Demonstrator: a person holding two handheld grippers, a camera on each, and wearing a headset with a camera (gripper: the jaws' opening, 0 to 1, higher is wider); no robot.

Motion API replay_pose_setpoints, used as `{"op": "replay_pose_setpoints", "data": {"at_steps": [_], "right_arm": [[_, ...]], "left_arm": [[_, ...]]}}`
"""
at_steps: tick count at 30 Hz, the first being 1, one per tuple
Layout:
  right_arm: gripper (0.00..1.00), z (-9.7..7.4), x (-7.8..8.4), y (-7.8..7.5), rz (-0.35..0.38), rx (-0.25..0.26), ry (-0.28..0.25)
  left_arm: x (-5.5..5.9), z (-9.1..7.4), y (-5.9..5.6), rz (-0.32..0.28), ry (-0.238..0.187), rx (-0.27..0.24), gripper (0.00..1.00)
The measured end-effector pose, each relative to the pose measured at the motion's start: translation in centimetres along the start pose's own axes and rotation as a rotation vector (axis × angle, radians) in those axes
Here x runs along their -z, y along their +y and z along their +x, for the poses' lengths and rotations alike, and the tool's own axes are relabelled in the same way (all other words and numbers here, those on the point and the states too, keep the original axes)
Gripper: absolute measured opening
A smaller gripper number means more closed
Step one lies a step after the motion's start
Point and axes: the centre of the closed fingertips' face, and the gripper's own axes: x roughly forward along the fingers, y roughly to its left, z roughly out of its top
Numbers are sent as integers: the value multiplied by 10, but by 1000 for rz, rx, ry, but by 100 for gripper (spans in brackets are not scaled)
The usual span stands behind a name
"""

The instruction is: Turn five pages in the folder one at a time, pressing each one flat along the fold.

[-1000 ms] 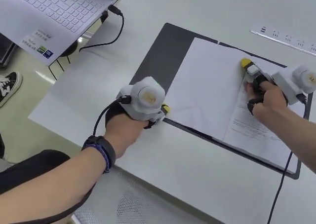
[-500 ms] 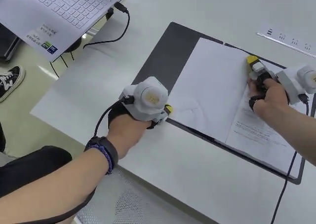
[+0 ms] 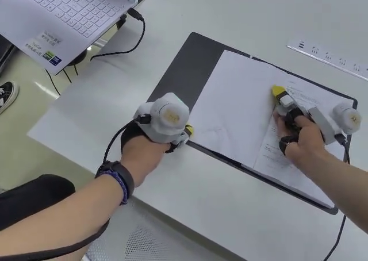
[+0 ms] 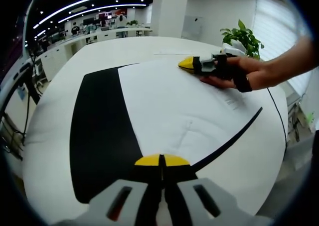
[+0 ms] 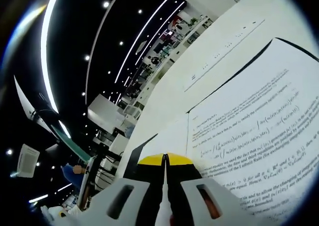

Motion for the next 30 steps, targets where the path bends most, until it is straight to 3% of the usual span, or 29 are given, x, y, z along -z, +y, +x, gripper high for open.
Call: {"op": "replay_pose_setpoints", "data": {"at_steps": [8,13,16,22,23,24,30], "right_arm": [[0,-23,21,6,-15,-14,45],[0,-37,30,10,0,-6,35],[0,-53,39,29,8,-3,27],[0,-70,57,47,-13,-12,67],[0,-72,59,48,-12,-12,69],[0,-70,57,40,-7,-13,73],[0,-80,65,41,-10,-18,99]], "left_arm": [[0,0,0,-4,-3,1,0],[0,0,0,-2,-2,0,0],[-1,0,-1,-1,-3,-6,0],[-1,-1,-1,-1,0,3,0],[-1,-1,-2,-1,0,3,0],[-1,-1,-2,-1,-1,3,0],[-1,-1,-2,10,0,5,0]]}}
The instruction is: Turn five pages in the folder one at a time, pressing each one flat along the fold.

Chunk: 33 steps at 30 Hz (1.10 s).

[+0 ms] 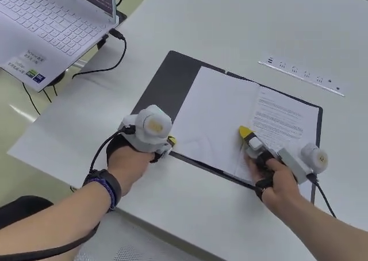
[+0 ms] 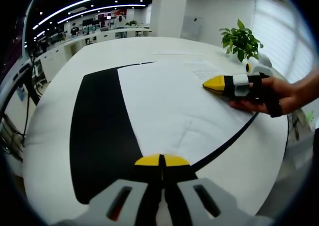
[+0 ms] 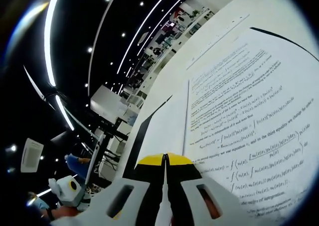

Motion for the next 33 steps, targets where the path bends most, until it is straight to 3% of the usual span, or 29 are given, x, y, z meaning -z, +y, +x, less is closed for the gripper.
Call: {"op": "replay_pose_setpoints", "data": {"at_steps": [5,14,22,33], "right_arm": [[0,-9,16,-3,-33,-19,62],[0,-19,30,-11,-48,-37,104],[0,-35,51,-8,-66,-56,145],[0,-49,64,-7,-45,-39,141]], "left_arm": [[0,0,0,10,6,7,0],[1,1,0,9,10,13,0],[1,0,0,10,12,14,0],[0,0,0,-6,18,10,0]]}}
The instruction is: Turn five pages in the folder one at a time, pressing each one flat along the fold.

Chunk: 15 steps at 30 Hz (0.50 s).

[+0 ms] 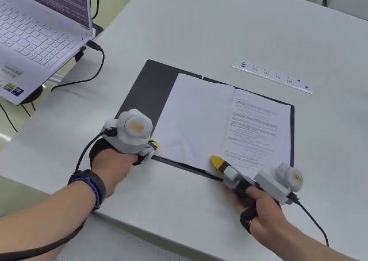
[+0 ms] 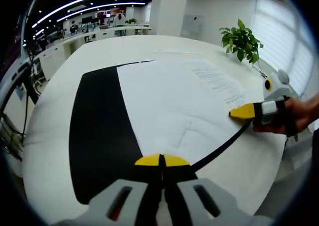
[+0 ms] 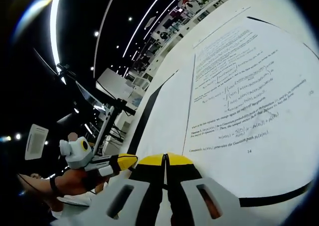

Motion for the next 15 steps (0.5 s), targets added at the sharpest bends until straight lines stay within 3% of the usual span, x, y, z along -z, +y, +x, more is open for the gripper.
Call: {"op": "replay_pose_setpoints", "data": {"at_steps": [10,12,15], "right_arm": [[0,-7,10,-1,11,35,-5],[0,-8,12,-1,9,38,-1],[0,-10,14,1,8,48,10]], "left_arm": [[0,0,1,-17,-2,-15,0],[0,0,1,-65,17,-31,0],[-1,2,2,-82,41,-44,0]]}}
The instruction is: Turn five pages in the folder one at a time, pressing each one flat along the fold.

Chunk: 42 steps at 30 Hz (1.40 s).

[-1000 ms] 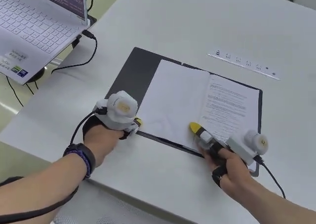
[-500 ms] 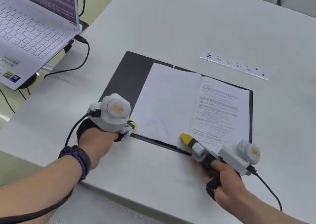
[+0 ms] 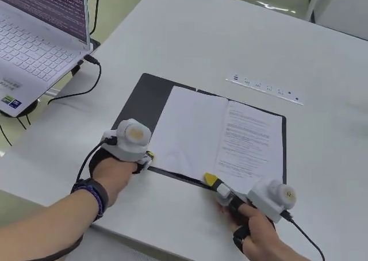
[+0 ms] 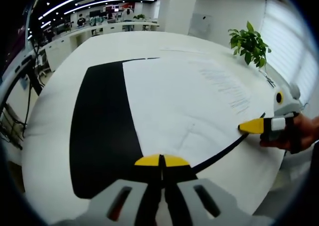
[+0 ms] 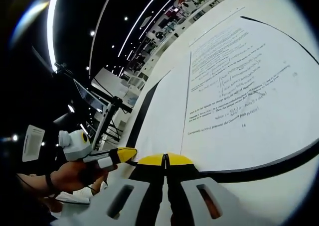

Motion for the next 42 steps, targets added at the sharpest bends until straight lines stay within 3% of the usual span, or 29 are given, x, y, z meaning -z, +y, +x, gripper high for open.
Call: {"op": "replay_pose_setpoints", "data": {"at_steps": [2,3,4,7,11,16,22,26,35,42], "right_arm": [[0,-2,3,-1,-14,18,13],[0,-4,3,1,-15,24,8],[1,-7,3,5,-3,23,2],[7,-11,3,9,-5,26,0],[11,-22,-7,11,-12,39,-46],[20,-34,-13,8,-1,48,-67],[25,-51,-22,4,-8,77,-87],[29,-65,-32,0,-41,93,-110],[34,-101,-54,-17,-83,140,-169],[37,-122,-72,-21,-120,155,-202]], "left_arm": [[0,0,1,-17,5,0,0],[1,0,1,-66,11,1,0],[0,-1,1,-78,13,-1,0],[-7,-7,-2,-63,-14,-2,0],[-20,-24,-12,-117,-81,12,3],[-23,-36,-18,-124,-106,29,9],[-22,-50,-18,-122,-120,39,16],[-27,-63,-19,-163,-164,71,18],[-32,-84,-21,-113,-208,86,26],[-35,-96,-20,-36,-211,89,33]]}}
